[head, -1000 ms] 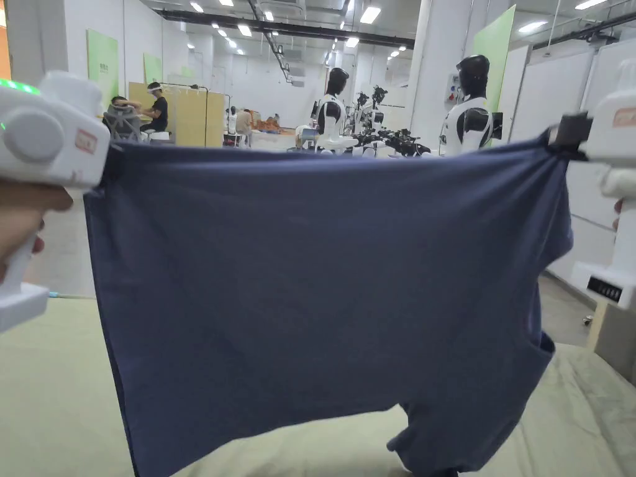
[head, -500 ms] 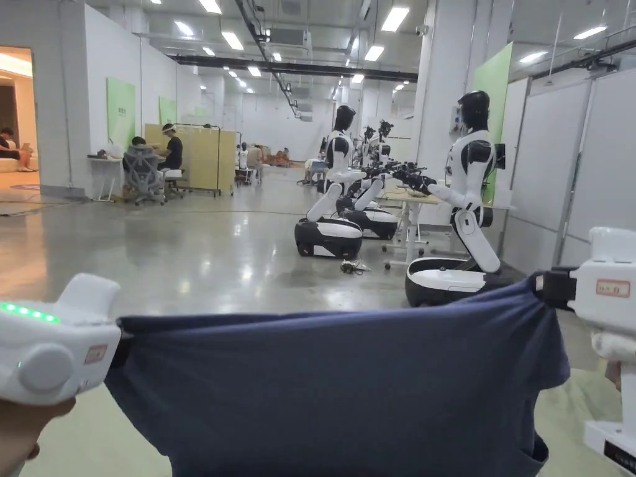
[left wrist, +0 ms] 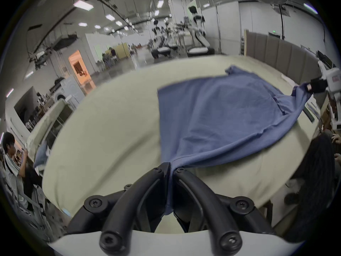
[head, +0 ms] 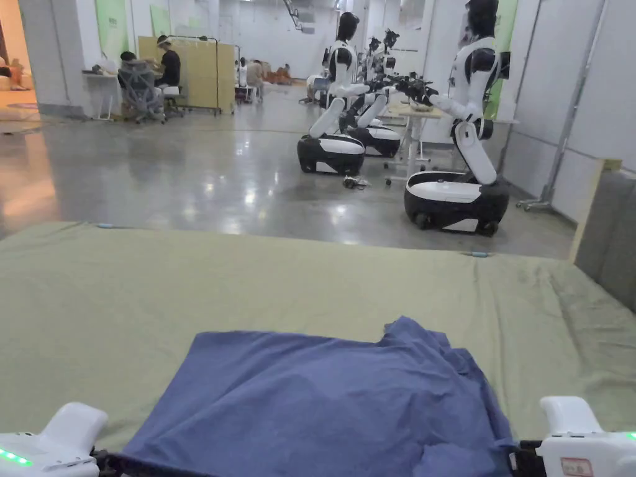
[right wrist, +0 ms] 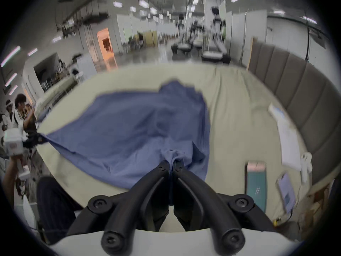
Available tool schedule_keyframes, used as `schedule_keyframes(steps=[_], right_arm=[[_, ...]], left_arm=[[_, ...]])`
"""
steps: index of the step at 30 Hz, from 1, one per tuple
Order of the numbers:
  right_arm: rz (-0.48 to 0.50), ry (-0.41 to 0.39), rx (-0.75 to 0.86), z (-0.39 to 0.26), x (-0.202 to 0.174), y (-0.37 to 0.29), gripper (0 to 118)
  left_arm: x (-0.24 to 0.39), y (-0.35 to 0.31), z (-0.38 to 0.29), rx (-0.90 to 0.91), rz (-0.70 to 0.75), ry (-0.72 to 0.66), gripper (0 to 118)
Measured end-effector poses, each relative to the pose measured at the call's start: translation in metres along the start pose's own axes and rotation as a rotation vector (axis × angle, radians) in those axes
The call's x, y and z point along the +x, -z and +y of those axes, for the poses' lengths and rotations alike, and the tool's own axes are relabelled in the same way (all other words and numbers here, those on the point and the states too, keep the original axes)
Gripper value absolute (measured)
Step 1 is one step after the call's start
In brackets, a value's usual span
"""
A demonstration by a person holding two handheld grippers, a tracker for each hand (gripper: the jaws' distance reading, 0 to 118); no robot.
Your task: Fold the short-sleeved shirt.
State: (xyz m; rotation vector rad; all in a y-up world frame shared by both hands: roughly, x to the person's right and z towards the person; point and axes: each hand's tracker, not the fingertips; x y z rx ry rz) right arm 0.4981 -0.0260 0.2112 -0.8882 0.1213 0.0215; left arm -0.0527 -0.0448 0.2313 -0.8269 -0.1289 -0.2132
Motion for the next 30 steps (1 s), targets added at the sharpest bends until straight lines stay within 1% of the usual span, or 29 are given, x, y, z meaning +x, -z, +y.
schedule_keyframes(steps=[3, 4, 5, 6, 7, 8, 9, 10, 11, 12, 13, 14, 15, 17, 18, 19, 20, 21, 22, 23, 24, 25, 26, 27, 28, 30], right_arm=[[-0.037, -0.023, -0.074, -0.028, -0.003, 0.022, 2], [-0.050, -0.020, -0.070, -0.029, -0.004, 0.020, 2], [-0.036, -0.003, -0.059, -0.023, -0.001, 0.015, 2], [-0.024, 0.019, -0.002, -0.019, 0.001, 0.007, 5], [-0.024, 0.017, 0.013, -0.016, 0.002, 0.002, 17], [-0.012, 0.008, 0.012, -0.014, 0.002, -0.008, 44], [-0.002, 0.007, 0.018, -0.012, 0.003, -0.015, 44], [-0.003, 0.012, 0.037, -0.012, 0.003, -0.023, 56], [0.003, 0.015, 0.050, -0.014, 0.001, -0.029, 85], [0.023, 0.043, 0.093, -0.020, -0.003, -0.040, 118], [0.054, 0.079, 0.178, -0.023, -0.004, -0.050, 116], [0.079, 0.127, 0.199, -0.028, -0.006, -0.057, 115], [0.089, 0.188, 0.206, -0.033, -0.009, -0.059, 116], [0.112, 0.272, 0.267, -0.052, -0.019, -0.066, 116], [0.094, 0.288, 0.288, -0.060, -0.025, -0.065, 116], [0.066, 0.285, 0.299, -0.066, -0.030, -0.062, 116], [0.032, 0.270, 0.312, -0.076, -0.039, -0.062, 112], [0.001, 0.251, 0.320, -0.082, -0.046, -0.060, 90], [-0.007, 0.231, 0.318, -0.084, -0.050, -0.057, 40], [-0.047, 0.212, 0.294, -0.085, -0.054, -0.051, 0], [-0.074, 0.190, 0.296, -0.083, -0.058, -0.051, 0], [-0.074, 0.196, 0.285, -0.082, -0.055, -0.053, 0], [-0.051, 0.195, 0.277, -0.078, -0.052, -0.056, 0], [-0.036, 0.203, 0.263, -0.073, -0.049, -0.058, 0], [-0.042, 0.204, 0.259, -0.085, -0.059, -0.042, 0], [-0.053, 0.197, 0.247, -0.085, -0.060, -0.037, 0]], left_arm=[[0.007, 0.016, -0.024, -0.035, 0.023, 0.014, 6], [0.006, 0.018, -0.026, -0.042, 0.020, 0.012, 6], [0.005, 0.017, -0.028, -0.037, 0.018, 0.013, 6], [0.005, 0.013, -0.029, -0.022, 0.024, 0.012, 6], [0.004, 0.009, -0.029, 0.000, 0.022, 0.002, 14], [0.002, 0.005, -0.030, 0.031, 0.020, -0.021, 37], [0.002, -0.002, -0.032, 0.069, 0.005, -0.042, 37], [0.005, -0.011, -0.033, 0.059, 0.013, -0.028, 46], [0.009, -0.017, -0.034, 0.077, 0.003, -0.018, 63], [0.013, -0.026, -0.037, 0.108, 0.002, 0.012, 81], [0.019, -0.034, -0.039, 0.143, 0.013, 0.027, 82], [0.026, -0.043, -0.042, 0.170, 0.024, 0.033, 82], [0.030, -0.049, -0.045, 0.182, 0.022, 0.029, 82], [0.036, -0.054, -0.052, 0.204, 0.014, -0.004, 82], [0.040, -0.058, -0.056, 0.210, 0.015, -0.024, 82], [0.042, -0.058, -0.059, 0.211, 0.024, -0.039, 82], [0.044, -0.057, -0.062, 0.210, 0.036, -0.046, 81], [0.043, -0.059, -0.065, 0.204, 0.036, -0.048, 76], [0.041, -0.061, -0.067, 0.199, 0.028, -0.061, 57], [0.038, -0.062, -0.070, 0.194, 0.011, -0.080, 17], [0.038, -0.060, -0.072, 0.189, 0.029, -0.082, 4], [0.039, -0.058, -0.074, 0.185, 0.061, -0.071, 4], [0.033, -0.056, -0.075, 0.153, 0.047, -0.036, 4], [0.029, -0.051, -0.076, 0.101, 0.036, -0.030, 4], [0.027, -0.047, -0.077, 0.091, 0.049, -0.023, 4], [0.017, -0.037, -0.081, 0.069, 0.047, -0.020, 4]])
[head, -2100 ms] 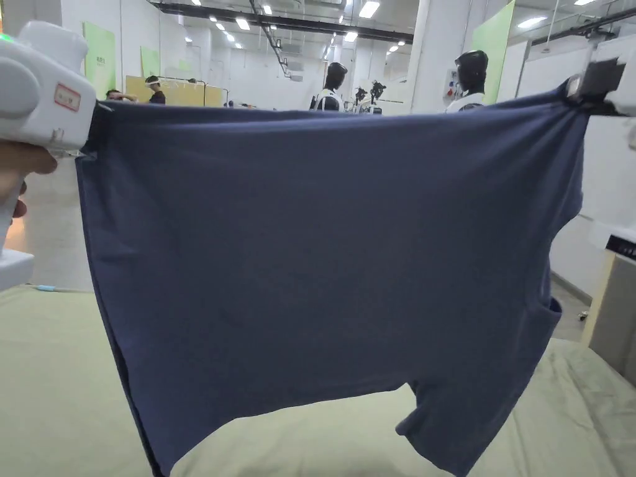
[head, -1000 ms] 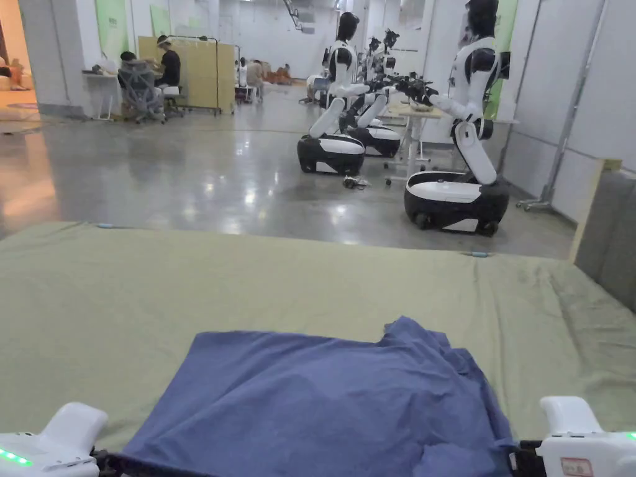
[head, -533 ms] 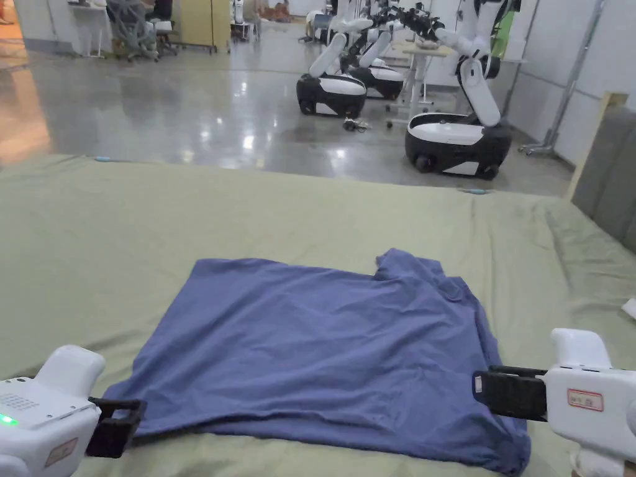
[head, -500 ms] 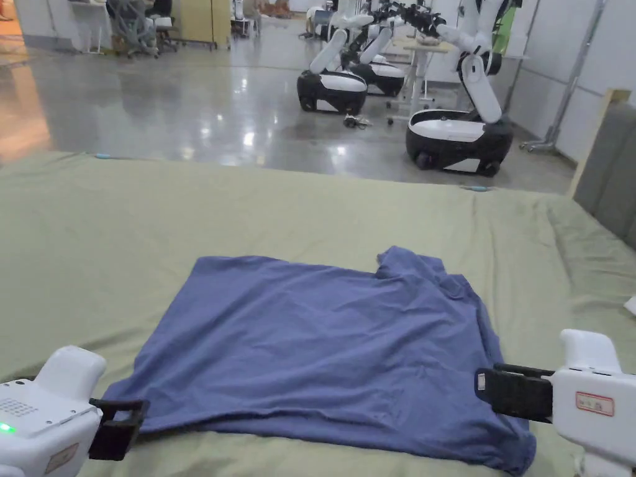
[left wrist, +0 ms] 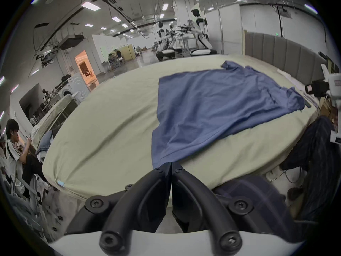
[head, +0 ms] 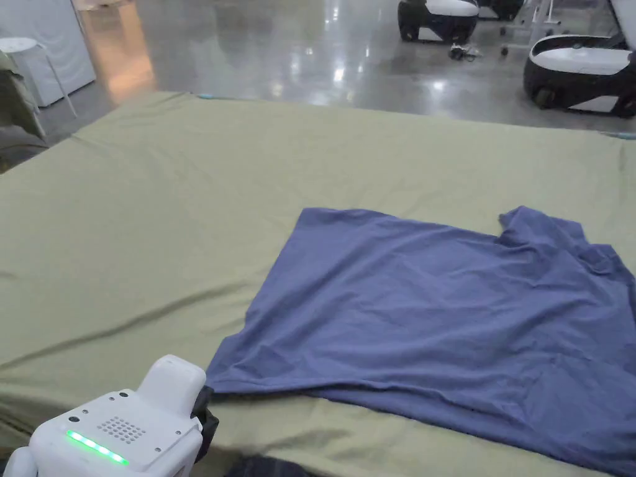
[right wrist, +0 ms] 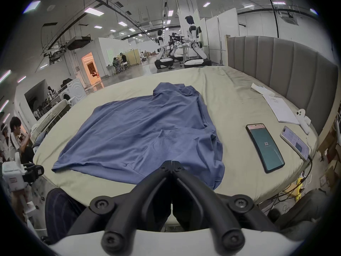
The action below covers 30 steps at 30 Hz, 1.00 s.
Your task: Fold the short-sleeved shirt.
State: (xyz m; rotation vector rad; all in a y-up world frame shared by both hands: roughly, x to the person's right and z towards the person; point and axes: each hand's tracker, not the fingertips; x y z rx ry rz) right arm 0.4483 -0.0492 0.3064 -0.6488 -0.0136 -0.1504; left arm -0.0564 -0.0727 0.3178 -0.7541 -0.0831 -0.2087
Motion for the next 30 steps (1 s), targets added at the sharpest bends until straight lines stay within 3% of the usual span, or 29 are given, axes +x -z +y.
schedule_keyframes(steps=[1, 2, 4, 5, 6, 13, 16, 17, 18, 19, 20, 21, 24, 29, 30], right_arm=[[-0.002, 0.001, -0.003, 0.000, 0.000, 0.002, 0], [0.005, 0.002, -0.011, 0.009, -0.004, 0.000, 0], [0.006, 0.017, -0.036, 0.013, -0.007, 0.002, 0], [0.003, 0.015, -0.046, 0.014, -0.009, 0.004, 0], [0.004, 0.019, -0.062, 0.015, -0.003, 0.010, 0], [-0.039, -0.031, -0.197, 0.026, 0.005, 0.038, 0], [-0.055, -0.035, -0.209, 0.031, 0.020, 0.043, 0], [-0.068, -0.042, -0.213, 0.034, 0.024, 0.044, 0], [-0.075, -0.048, -0.214, 0.035, 0.024, 0.042, 0], [-0.075, -0.043, -0.220, 0.037, 0.028, 0.043, 0], [-0.071, -0.027, -0.230, 0.039, 0.035, 0.045, 2], [-0.064, -0.003, -0.253, 0.040, 0.041, 0.047, 21], [-0.067, -0.013, -0.308, 0.042, 0.047, 0.053, 117], [-0.046, 0.034, -0.434, 0.042, 0.058, 0.083, 115], [-0.032, 0.049, -0.477, 0.043, 0.061, 0.089, 105]], left_arm=[[-0.004, 0.005, -0.001, -0.015, 0.003, -0.006, 5], [-0.007, 0.010, -0.003, -0.013, 0.004, -0.015, 15], [-0.012, 0.017, -0.005, -0.022, -0.008, -0.040, 70], [-0.016, 0.023, -0.005, -0.036, -0.030, -0.047, 82], [-0.016, 0.028, -0.005, -0.037, -0.028, -0.045, 83], [-0.016, 0.061, 0.006, -0.091, -0.019, -0.005, 82], [-0.018, 0.066, 0.014, -0.113, -0.049, -0.019, 74], [-0.020, 0.066, 0.016, -0.108, -0.083, -0.053, 58], [-0.023, 0.066, 0.019, -0.090, -0.089, -0.087, 12], [-0.023, 0.068, 0.020, -0.090, -0.080, -0.095, 5], [-0.025, 0.072, 0.021, -0.088, -0.051, -0.081, 5], [-0.028, 0.076, 0.024, -0.102, -0.071, -0.084, 5], [-0.020, 0.072, 0.031, -0.093, -0.050, -0.077, 5], [-0.011, 0.068, 0.043, -0.092, -0.041, -0.071, 5], [-0.010, 0.068, 0.045, -0.090, -0.038, -0.070, 5]])
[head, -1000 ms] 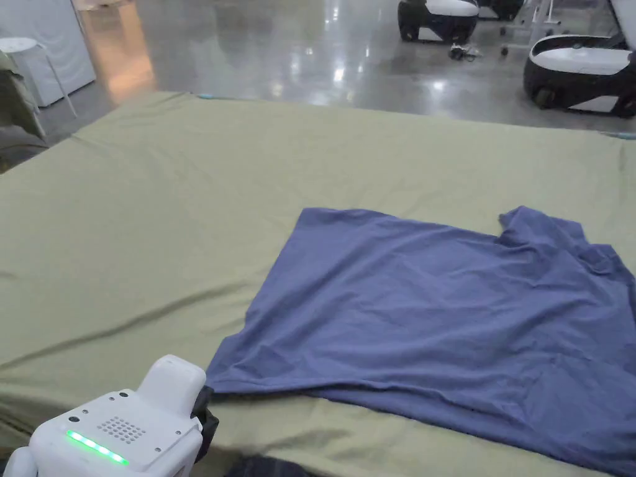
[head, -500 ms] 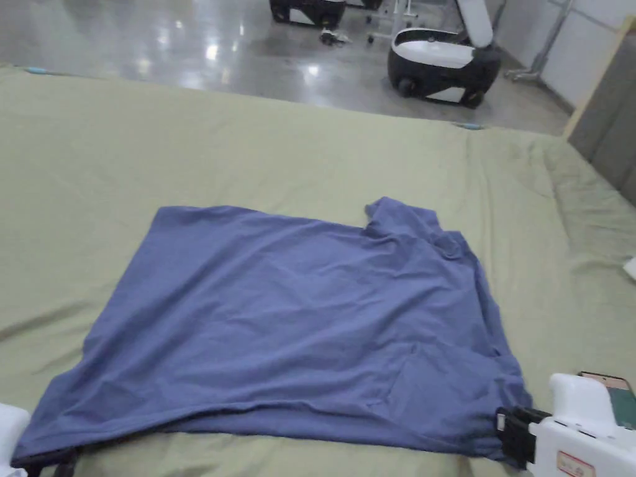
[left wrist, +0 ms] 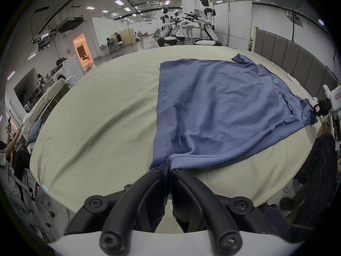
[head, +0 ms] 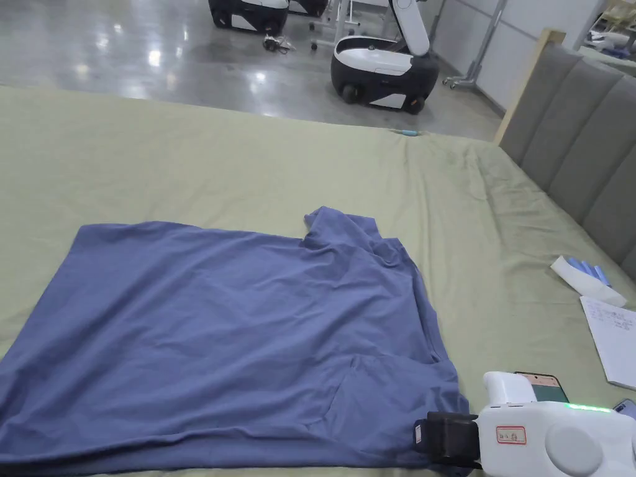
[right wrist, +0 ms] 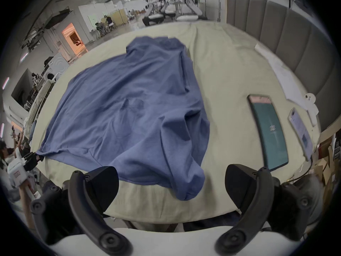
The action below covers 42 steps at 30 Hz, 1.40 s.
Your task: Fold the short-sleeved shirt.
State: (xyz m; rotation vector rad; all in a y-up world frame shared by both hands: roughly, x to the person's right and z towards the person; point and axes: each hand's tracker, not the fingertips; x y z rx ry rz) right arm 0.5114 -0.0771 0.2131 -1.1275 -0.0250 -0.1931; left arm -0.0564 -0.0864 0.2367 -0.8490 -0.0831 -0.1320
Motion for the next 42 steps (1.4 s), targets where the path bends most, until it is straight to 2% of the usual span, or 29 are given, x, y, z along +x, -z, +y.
schedule_keyframes(steps=[1, 2, 3, 4, 6, 13, 16, 18, 23, 27, 32, 33, 34, 35, 36, 37, 39, 42], right_arm=[[0.014, 0.008, -0.030, 0.002, 0.002, 0.005, 70], [0.014, 0.013, -0.046, 0.003, 0.004, 0.008, 19], [0.018, 0.019, -0.039, 0.003, 0.007, 0.009, 4], [0.063, 0.044, -0.031, 0.001, 0.008, 0.004, 4], [0.077, 0.038, 0.034, -0.002, 0.009, -0.013, 4], [0.021, -0.114, 0.224, 0.026, -0.008, -0.078, 4], [-0.007, -0.184, 0.326, 0.056, -0.017, -0.084, 4], [-0.003, -0.192, 0.357, 0.079, -0.020, -0.070, 4], [-0.038, -0.207, 0.273, 0.132, -0.020, -0.002, 4], [-0.040, -0.183, 0.208, 0.153, -0.012, 0.046, 4], [-0.054, -0.176, 0.171, 0.156, -0.008, 0.063, 4], [-0.037, -0.168, 0.176, 0.156, -0.006, 0.061, 12], [-0.012, -0.159, 0.187, 0.154, -0.003, 0.059, 32], [-0.001, -0.157, 0.198, 0.152, -0.001, 0.056, 63], [-0.025, -0.175, 0.216, 0.150, -0.001, 0.048, 102], [-0.042, -0.197, 0.253, 0.147, 0.000, 0.041, 113], [0.000, -0.249, 0.340, 0.132, 0.003, 0.016, 115], [0.028, -0.351, 0.427, 0.104, 0.004, -0.019, 115]], left_arm=[[0.001, 0.000, 0.001, 0.000, -0.002, 0.001, 5], [0.003, -0.001, 0.004, -0.001, -0.002, 0.002, 5], [0.005, -0.003, 0.006, 0.000, -0.002, 0.007, 5], [0.007, -0.004, 0.008, 0.002, 0.003, 0.020, 5], [0.011, -0.014, 0.014, 0.025, 0.032, 0.064, 5], [0.009, -0.045, 0.074, 0.116, 0.063, 0.089, 5], [0.008, -0.035, 0.115, 0.153, 0.067, 0.102, 5], [0.007, -0.012, 0.142, 0.149, 0.075, 0.108, 5], [0.004, 0.068, 0.188, 0.031, 0.044, 0.060, 5], [0.001, 0.129, 0.195, -0.123, 0.046, 0.013, 5], [-0.003, 0.143, 0.181, -0.166, 0.025, -0.035, 5], [-0.003, 0.139, 0.178, -0.150, 0.008, -0.042, 10], [-0.003, 0.132, 0.176, -0.135, -0.002, -0.035, 28], [-0.003, 0.124, 0.174, -0.067, 0.003, -0.036, 55], [-0.005, 0.112, 0.170, -0.025, 0.048, -0.025, 78], [-0.006, 0.102, 0.167, 0.009, 0.036, -0.026, 80], [-0.009, 0.068, 0.155, 0.134, 0.019, -0.032, 80], [-0.007, 0.024, 0.130, 0.229, -0.004, -0.004, 80]])
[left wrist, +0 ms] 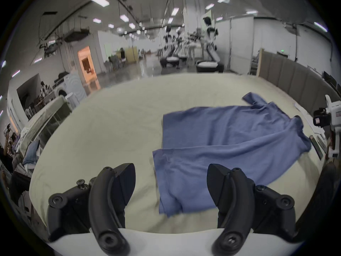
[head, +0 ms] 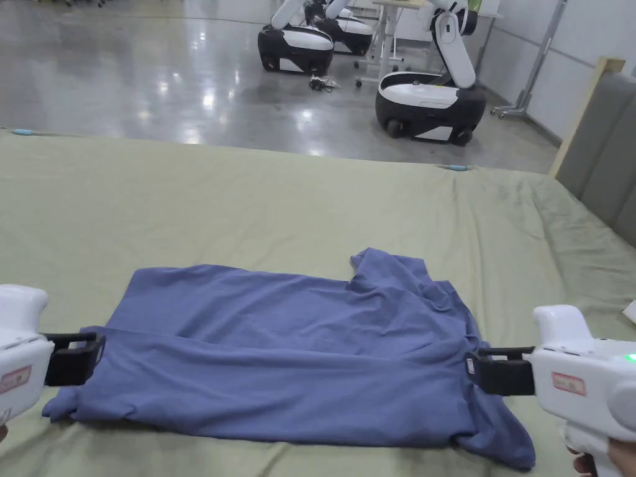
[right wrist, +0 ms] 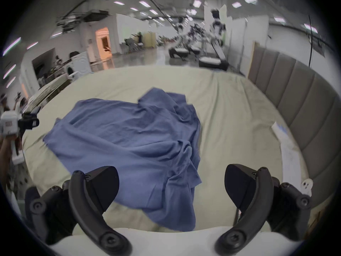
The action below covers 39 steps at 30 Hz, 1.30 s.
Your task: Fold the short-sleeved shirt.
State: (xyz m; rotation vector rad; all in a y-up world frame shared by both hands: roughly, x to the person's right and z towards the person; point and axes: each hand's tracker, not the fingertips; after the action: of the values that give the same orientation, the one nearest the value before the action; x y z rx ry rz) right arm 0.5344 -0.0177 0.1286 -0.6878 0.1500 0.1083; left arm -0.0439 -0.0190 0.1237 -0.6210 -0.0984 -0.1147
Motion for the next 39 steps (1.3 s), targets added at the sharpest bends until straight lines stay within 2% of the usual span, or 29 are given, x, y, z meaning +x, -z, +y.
schedule_keyframes(steps=[3, 4, 5, 6, 7, 8, 10, 13, 14, 16, 17, 18, 23, 24, 25, 26, 28, 29, 30, 31, 32, 33, 35, 37, 38, 39], right_arm=[[-0.005, -0.103, 0.077, -0.022, -0.005, -0.031, 114], [-0.005, -0.108, 0.072, -0.030, -0.005, -0.037, 108], [0.000, -0.097, 0.066, -0.040, -0.004, -0.042, 92], [-0.006, -0.093, 0.061, -0.048, -0.004, -0.043, 45], [-0.034, -0.085, 0.037, -0.056, -0.004, -0.042, 11], [-0.045, -0.078, 0.027, -0.065, -0.003, -0.043, 6], [0.003, -0.030, -0.002, -0.075, 0.002, -0.044, 6], [-0.014, -0.013, -0.007, -0.086, 0.002, -0.045, 6], [-0.010, -0.004, -0.014, -0.084, -0.001, -0.045, 6], [0.001, 0.009, -0.025, -0.086, -0.001, -0.043, 6], [0.001, 0.007, -0.030, -0.087, -0.002, -0.041, 6], [-0.002, 0.000, -0.037, -0.085, -0.004, -0.039, 6], [-0.005, -0.002, -0.061, -0.082, -0.008, -0.029, 6], [-0.006, -0.003, -0.066, -0.081, -0.009, -0.027, 6], [-0.008, -0.005, -0.073, -0.080, -0.009, -0.025, 6], [-0.014, -0.009, -0.080, -0.079, -0.008, -0.023, 6], [-0.023, -0.012, -0.086, -0.078, -0.008, -0.020, 6], [-0.025, -0.010, -0.086, -0.077, -0.007, -0.018, 8], [-0.016, 0.001, -0.090, -0.080, 0.000, -0.010, 26], [-0.003, 0.011, -0.111, -0.079, 0.001, -0.005, 57], [0.007, 0.013, -0.147, -0.080, 0.001, 0.003, 95], [0.008, -0.001, -0.159, -0.081, 0.000, 0.010, 118], [-0.023, -0.043, -0.148, -0.083, -0.001, 0.023, 117], [-0.042, -0.064, -0.219, -0.083, 0.000, 0.040, 113], [-0.018, -0.051, -0.250, -0.084, 0.002, 0.046, 98], [-0.025, -0.039, -0.250, -0.084, 0.004, 0.051, 45]], left_arm=[[0.008, -0.033, -0.026, 0.011, 0.024, 0.053, 80], [0.012, -0.038, -0.033, 0.009, 0.050, 0.065, 78], [0.013, -0.043, -0.043, 0.002, 0.031, 0.064, 70], [0.013, -0.047, -0.052, -0.014, 0.005, 0.072, 28], [0.016, -0.046, -0.059, -0.029, 0.019, 0.073, 4], [0.016, -0.044, -0.067, -0.055, 0.091, 0.119, 4], [0.011, -0.037, -0.077, -0.134, 0.014, 0.071, 4], [0.004, -0.014, -0.085, -0.155, 0.022, 0.054, 4], [0.001, -0.006, -0.084, -0.172, 0.040, 0.060, 8], [0.000, 0.012, -0.079, -0.192, 0.052, 0.080, 70], [-0.003, 0.024, -0.076, -0.238, 0.053, 0.103, 85], [-0.006, 0.035, -0.074, -0.243, 0.026, 0.108, 86], [-0.008, 0.074, -0.058, -0.277, 0.061, 0.152, 84], [-0.006, 0.079, -0.055, -0.282, 0.048, 0.146, 76], [-0.008, 0.083, -0.053, -0.301, 0.010, 0.124, 53], [-0.011, 0.086, -0.050, -0.320, -0.031, 0.103, 14], [-0.006, 0.081, -0.044, -0.286, -0.096, 0.088, 10], [0.000, 0.077, -0.042, -0.269, -0.058, 0.102, 9], [0.005, 0.077, -0.039, -0.264, -0.056, 0.136, 9], [0.007, 0.076, -0.038, -0.266, -0.044, 0.156, 9], [0.009, 0.076, -0.038, -0.256, -0.042, 0.160, 9], [0.009, 0.075, -0.036, -0.254, -0.054, 0.155, 9], [0.011, 0.073, -0.032, -0.244, -0.051, 0.156, 9], [0.011, 0.073, -0.030, -0.245, -0.051, 0.152, 9], [0.011, 0.073, -0.029, -0.244, -0.048, 0.152, 9], [0.011, 0.072, -0.028, -0.247, -0.050, 0.151, 9]])
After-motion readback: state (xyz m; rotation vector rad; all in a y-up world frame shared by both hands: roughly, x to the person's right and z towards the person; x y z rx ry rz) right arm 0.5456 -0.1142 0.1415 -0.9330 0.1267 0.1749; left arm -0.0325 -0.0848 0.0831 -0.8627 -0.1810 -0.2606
